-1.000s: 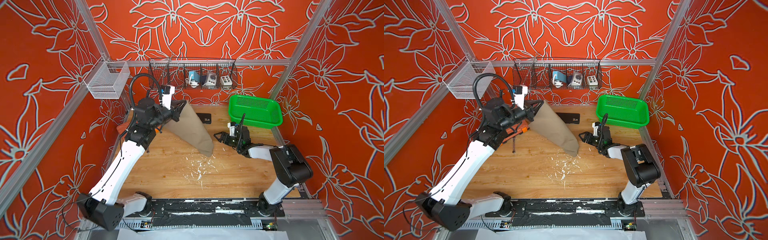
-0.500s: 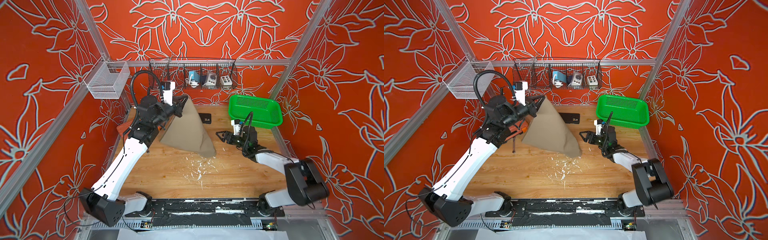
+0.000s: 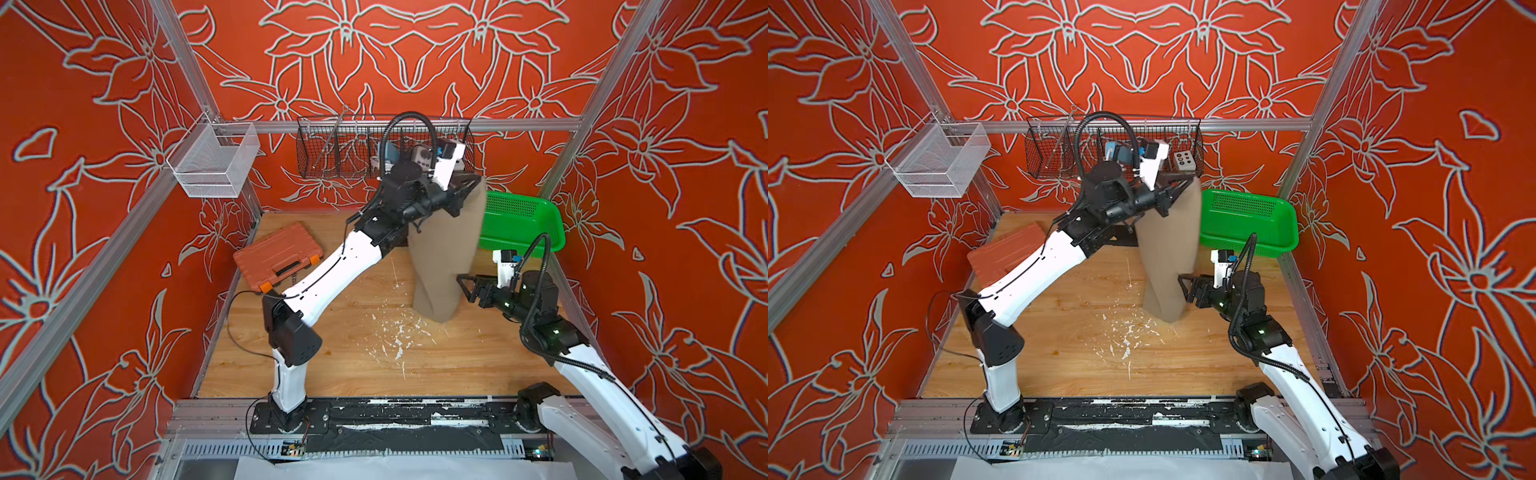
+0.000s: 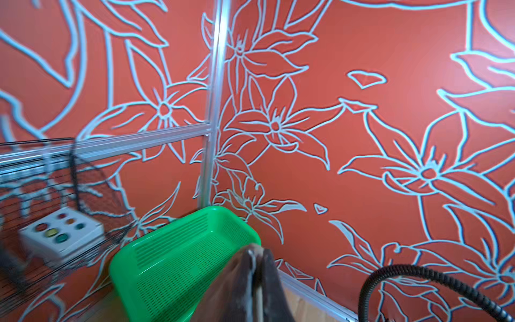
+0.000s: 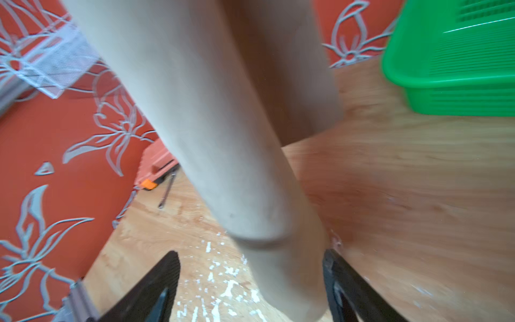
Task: Roll up the skirts
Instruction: Place the skirt at the center of the board, then flatten out the skirt at the center of the board.
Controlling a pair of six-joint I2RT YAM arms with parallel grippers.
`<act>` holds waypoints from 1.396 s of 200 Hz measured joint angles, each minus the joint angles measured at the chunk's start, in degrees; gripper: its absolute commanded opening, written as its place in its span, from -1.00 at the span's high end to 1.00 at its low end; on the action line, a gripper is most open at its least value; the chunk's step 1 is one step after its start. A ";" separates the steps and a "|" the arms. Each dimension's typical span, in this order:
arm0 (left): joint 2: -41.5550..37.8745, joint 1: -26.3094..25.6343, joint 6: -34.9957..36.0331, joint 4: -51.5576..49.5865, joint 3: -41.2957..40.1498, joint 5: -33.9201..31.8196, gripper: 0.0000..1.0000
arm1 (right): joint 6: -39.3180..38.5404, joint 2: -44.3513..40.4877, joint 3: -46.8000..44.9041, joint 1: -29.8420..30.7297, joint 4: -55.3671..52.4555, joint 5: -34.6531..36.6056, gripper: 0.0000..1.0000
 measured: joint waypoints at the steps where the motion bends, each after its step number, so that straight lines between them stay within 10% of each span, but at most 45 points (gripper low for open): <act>1: 0.42 -0.22 0.02 -0.07 0.70 -0.02 1.00 | -0.04 -0.17 0.00 -0.04 -0.22 0.15 -0.65; 54: 0.57 -0.48 0.68 -0.48 3.82 -2.34 1.00 | -1.42 -11.41 -1.68 -4.92 -9.25 7.89 -0.67; 105: -26.38 13.77 -1.62 8.41 -48.52 -7.26 1.00 | -0.63 -5.49 -7.52 -4.98 -5.73 7.76 -0.66; 155: -28.44 18.56 -3.85 12.61 -76.22 -12.02 1.00 | 0.72 2.54 -9.14 -4.98 0.76 7.06 -0.65; 279: -26.16 23.37 -9.90 19.50 -80.65 -17.22 1.00 | -5.64 47.41 16.90 -4.81 10.43 -3.72 -0.62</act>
